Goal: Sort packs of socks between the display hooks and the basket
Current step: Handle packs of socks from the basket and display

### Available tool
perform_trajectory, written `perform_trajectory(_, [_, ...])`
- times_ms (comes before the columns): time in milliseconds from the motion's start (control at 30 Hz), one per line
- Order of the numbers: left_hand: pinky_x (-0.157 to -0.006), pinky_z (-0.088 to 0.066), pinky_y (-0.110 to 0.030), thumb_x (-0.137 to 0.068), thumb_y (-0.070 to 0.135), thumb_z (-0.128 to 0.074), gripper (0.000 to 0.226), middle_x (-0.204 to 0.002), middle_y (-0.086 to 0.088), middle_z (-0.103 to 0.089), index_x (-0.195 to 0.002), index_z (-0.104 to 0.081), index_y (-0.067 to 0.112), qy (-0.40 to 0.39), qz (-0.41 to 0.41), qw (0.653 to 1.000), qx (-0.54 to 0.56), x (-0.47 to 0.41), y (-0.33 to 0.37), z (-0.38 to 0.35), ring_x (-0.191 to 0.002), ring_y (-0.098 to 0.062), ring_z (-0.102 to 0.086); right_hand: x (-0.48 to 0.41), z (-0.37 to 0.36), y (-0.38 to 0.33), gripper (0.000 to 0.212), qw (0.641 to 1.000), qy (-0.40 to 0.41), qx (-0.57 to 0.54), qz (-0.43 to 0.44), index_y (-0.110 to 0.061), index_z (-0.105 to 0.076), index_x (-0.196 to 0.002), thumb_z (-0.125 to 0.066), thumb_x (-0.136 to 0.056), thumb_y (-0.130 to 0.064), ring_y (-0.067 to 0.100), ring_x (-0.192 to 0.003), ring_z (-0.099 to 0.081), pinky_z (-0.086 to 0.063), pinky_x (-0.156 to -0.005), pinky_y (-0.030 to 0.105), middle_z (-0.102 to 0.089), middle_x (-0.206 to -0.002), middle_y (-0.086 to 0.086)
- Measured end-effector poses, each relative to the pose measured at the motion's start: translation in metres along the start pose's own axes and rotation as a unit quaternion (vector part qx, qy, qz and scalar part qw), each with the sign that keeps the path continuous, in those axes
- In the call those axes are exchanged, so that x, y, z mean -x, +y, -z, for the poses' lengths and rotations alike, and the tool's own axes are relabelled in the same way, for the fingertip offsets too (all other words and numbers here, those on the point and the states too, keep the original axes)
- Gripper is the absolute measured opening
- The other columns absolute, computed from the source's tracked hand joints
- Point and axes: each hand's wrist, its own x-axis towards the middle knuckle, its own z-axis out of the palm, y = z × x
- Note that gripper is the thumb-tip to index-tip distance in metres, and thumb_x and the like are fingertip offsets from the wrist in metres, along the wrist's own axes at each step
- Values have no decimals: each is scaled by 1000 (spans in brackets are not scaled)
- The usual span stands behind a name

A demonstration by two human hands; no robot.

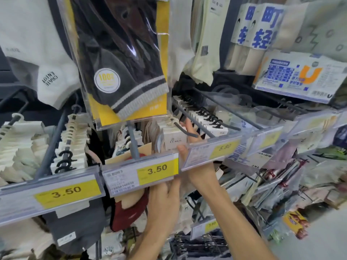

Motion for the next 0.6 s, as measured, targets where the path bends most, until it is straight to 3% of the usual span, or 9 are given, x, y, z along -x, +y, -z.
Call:
perform_trajectory(67, [-105,-23,-1,-97,32,-48,55,-139,48,-28,-143,-25,53,0,-20,1000,-4,16,-5,-2,-132,22,-26,13,-1,2,44,993,64,85,54,-40,-55,-95,-56,-91,4,-4,-87,-61,-44,-77,6,-63,-90,-23])
perform_trajectory(100, [-112,-21,-6,-97,30,-47,61,-150,42,-19,-151,-20,42,15,-32,999,-11,25,-10,-5,-138,20,-19,26,1,5,35,987,88,116,70,-38,-54,-85,-55,-90,-4,-4,-78,-58,-44,-72,10,-60,-83,-24])
perform_trajectory(133, [-114,-22,-10,-98,24,-47,63,-156,33,-15,-154,-20,33,26,-60,998,-20,34,-13,-9,-142,15,-16,42,2,12,20,983,101,132,80,-30,-58,-89,-52,-93,-12,-1,-81,-57,-46,-73,19,-61,-88,-19])
perform_trajectory(167, [-114,-23,-11,-99,18,-47,60,-158,26,-17,-153,-24,29,26,-92,995,-26,43,-16,-13,-145,9,-18,58,4,18,15,980,106,142,87,-18,-62,-104,-49,-97,-15,6,-95,-60,-49,-82,29,-64,-105,-8])
perform_trajectory(233, [-113,-27,-13,-101,15,-43,54,-155,23,-29,-148,-32,37,-2,-148,989,-13,60,-16,-21,-145,-3,-29,95,10,39,32,982,111,123,96,-10,-55,-133,-47,-103,-15,14,-127,-54,-46,-103,35,-57,-136,0])
perform_trajectory(267, [-112,-31,-14,-100,15,-41,52,-150,23,-36,-143,-37,42,-33,-157,987,-2,68,-19,-28,-142,-6,-37,116,14,49,36,984,116,105,81,-12,-52,-138,-45,-104,-16,14,-132,-50,-44,-106,36,-54,-141,-2])
perform_trajectory(433, [-95,-43,-12,-91,7,-48,35,-117,14,-59,-111,-60,33,-230,-45,971,-41,109,-60,-85,-113,-1,-57,220,43,110,38,974,165,65,-140,-25,-45,-142,-45,-103,-21,10,-119,-59,-52,-95,40,-54,-136,-7])
perform_trajectory(533, [-85,-46,-10,-93,6,-51,29,-106,10,-63,-104,-63,30,-384,8,917,-108,152,-93,-128,-100,2,-61,284,74,147,44,943,168,84,-273,-38,-44,-138,-48,-98,-22,6,-109,-62,-54,-90,39,-57,-131,-15])
perform_trajectory(600, [-83,-50,-16,-96,4,-56,27,-104,10,-65,-103,-64,29,-477,44,865,-149,186,-118,-155,-95,4,-62,328,97,172,42,916,154,115,-352,-36,-48,-138,-51,-98,-25,9,-111,-61,-51,-94,36,-60,-129,-14])
